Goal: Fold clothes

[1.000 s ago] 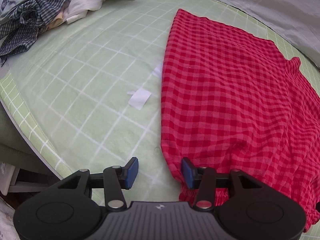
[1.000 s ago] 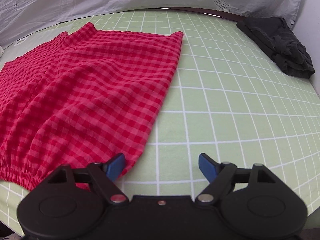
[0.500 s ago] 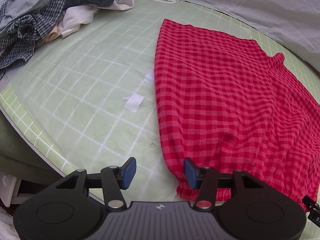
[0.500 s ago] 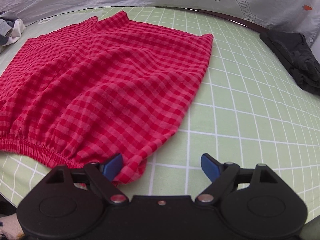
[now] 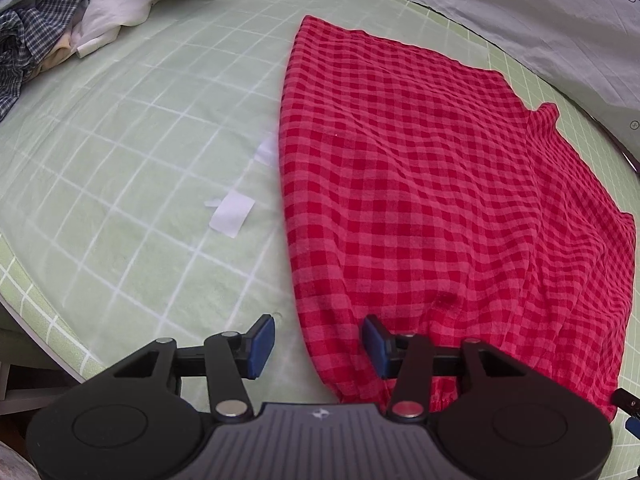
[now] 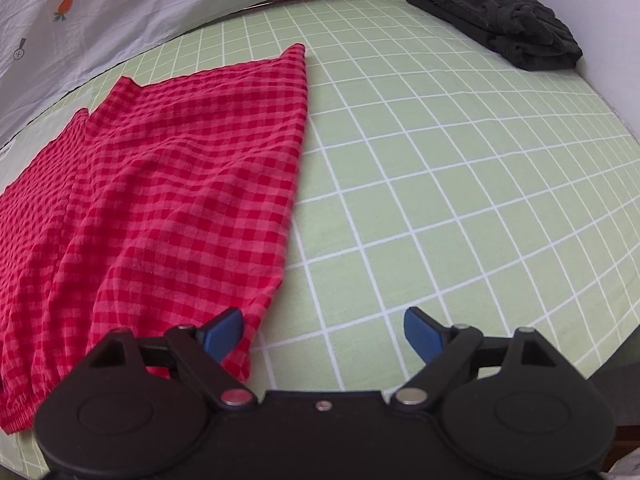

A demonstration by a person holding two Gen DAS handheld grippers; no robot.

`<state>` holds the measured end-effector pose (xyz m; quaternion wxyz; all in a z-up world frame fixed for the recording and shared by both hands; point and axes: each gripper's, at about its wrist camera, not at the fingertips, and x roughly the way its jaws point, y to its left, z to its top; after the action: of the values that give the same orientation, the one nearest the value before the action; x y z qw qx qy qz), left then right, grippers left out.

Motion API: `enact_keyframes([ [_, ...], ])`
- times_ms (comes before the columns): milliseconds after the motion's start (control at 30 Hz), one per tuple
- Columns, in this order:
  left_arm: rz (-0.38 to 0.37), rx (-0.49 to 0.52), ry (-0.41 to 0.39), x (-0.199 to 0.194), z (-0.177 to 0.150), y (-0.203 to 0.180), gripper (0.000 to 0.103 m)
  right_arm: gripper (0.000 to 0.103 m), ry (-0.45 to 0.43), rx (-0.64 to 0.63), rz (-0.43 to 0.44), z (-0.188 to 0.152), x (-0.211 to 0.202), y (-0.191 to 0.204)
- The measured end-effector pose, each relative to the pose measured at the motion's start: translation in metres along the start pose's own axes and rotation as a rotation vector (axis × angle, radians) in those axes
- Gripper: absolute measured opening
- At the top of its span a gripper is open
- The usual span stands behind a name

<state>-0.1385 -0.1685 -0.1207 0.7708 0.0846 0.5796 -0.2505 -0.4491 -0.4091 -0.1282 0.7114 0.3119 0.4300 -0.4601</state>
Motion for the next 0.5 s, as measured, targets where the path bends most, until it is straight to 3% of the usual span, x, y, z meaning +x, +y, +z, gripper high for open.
enact_keyframes([
  [67, 0.001, -0.009, 0.001, 0.005, 0.005, 0.0, 0.033, 0.089, 0.001, 0.02, -0.008, 0.002, -0.001, -0.002],
  [133, 0.001, 0.001, 0.005, 0.008, 0.01, -0.001, 0.004, 0.089, 0.004, 0.038, -0.003, 0.004, 0.0, -0.006],
  [167, -0.003, 0.0, 0.011, 0.008, 0.011, -0.002, 0.001, 0.089, 0.006, 0.046, 0.001, 0.006, 0.001, -0.008],
  [367, -0.04, -0.031, -0.069, -0.013, 0.026, -0.02, 0.001, 0.089, 0.013, 0.09, 0.02, 0.025, 0.01, -0.021],
  [500, -0.13, 0.073, -0.122, -0.029, 0.035, -0.069, 0.001, 0.089, -0.024, 0.136, 0.051, 0.045, 0.014, -0.035],
])
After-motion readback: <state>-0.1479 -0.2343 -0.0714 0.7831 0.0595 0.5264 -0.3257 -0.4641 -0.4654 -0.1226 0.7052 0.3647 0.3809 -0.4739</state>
